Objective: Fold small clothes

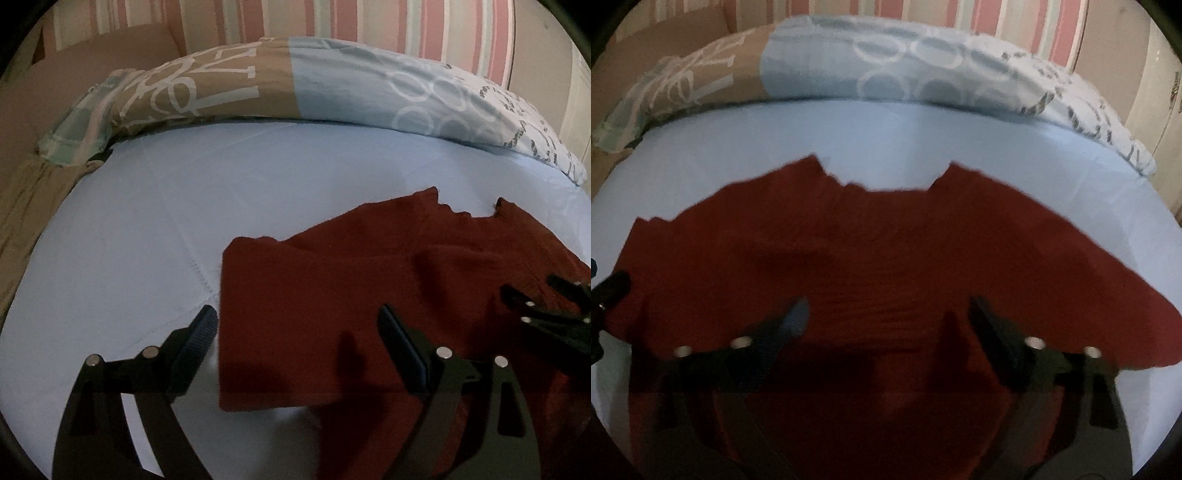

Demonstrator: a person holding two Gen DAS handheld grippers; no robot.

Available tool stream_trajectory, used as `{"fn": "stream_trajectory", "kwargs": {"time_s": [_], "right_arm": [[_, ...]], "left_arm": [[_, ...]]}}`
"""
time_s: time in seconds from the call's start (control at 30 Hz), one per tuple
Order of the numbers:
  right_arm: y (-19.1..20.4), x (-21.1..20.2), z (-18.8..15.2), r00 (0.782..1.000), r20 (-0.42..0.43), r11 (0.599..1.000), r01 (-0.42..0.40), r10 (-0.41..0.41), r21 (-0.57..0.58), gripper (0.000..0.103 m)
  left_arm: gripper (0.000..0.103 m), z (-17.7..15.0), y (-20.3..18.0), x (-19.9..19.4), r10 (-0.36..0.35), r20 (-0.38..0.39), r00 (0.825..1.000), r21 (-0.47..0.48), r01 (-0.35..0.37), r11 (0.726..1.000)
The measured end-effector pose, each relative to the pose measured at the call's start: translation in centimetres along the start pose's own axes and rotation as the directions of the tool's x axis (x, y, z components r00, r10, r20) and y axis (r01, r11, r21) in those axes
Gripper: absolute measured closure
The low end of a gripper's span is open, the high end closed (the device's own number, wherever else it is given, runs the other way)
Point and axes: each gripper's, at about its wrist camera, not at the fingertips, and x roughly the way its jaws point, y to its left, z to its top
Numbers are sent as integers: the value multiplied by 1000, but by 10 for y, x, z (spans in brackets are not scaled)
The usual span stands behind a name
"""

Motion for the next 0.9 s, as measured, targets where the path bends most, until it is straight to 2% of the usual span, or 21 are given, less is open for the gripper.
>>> {"fn": "stream_trajectory", "kwargs": {"time_s": [0.03, 0.13, 0.2, 0.23, 0.27, 0.3, 0.43, 0.47, 0.57, 0.63, 0.77, 0.83, 0.9], "right_arm": [[1, 3, -1, 1000, -11, 1000, -9, 9, 1, 43], [7, 4, -4, 1000, -4, 1000, -15, 15, -8, 51], [9, 4, -4, 999, -2, 999, -41, 41, -9, 68], [10, 2, -3, 999, 4, 999, -43, 43, -14, 72], [12, 0, -2, 999, 12, 999, -46, 47, -22, 81], [12, -4, 0, 999, 33, 999, -43, 44, -30, 84], [-5, -36, 15, 986, 167, 1000, -6, 11, -30, 84], [-14, -47, 20, 977, 213, 999, 27, -20, -29, 84], [-44, -61, 30, 959, 264, 993, 115, -108, -10, 84], [-64, -53, 30, 960, 236, 988, 150, -150, 18, 84], [-101, -18, 14, 980, 96, 983, 171, -177, 64, 83], [-107, -4, 2, 984, 43, 984, 173, -175, 49, 80], [-106, 2, -2, 982, 16, 982, 189, -190, 27, 67]], "left_arm": [[14, 1, 0, 1, -1, -1, 1000, 1, 1, 1000], [14, 1, -2, 1, 2, 2, 1000, 13, -2, 1000], [14, 2, -3, 1, 7, 5, 1000, 21, -7, 1000], [14, 2, -3, 1, 10, 7, 1000, 22, -10, 1000], [14, 3, -3, 1, 10, 7, 1000, 23, -10, 1000], [14, 4, -3, 1, 11, 8, 1000, 23, -11, 1000], [14, 10, -7, -1, 5, 19, 1000, 24, -5, 1000], [14, 12, -8, -1, 2, 23, 1000, 27, -3, 1000], [14, 19, -17, -5, -5, 38, 999, 35, 3, 999], [14, 22, -24, -4, -19, 38, 999, 39, 17, 999], [14, 21, -40, 3, -39, 15, 999, 51, 38, 998], [14, 18, -48, 10, -33, -2, 999, 67, 33, 997], [14, 13, -54, 19, -27, -26, 999, 74, 29, 997]]}}
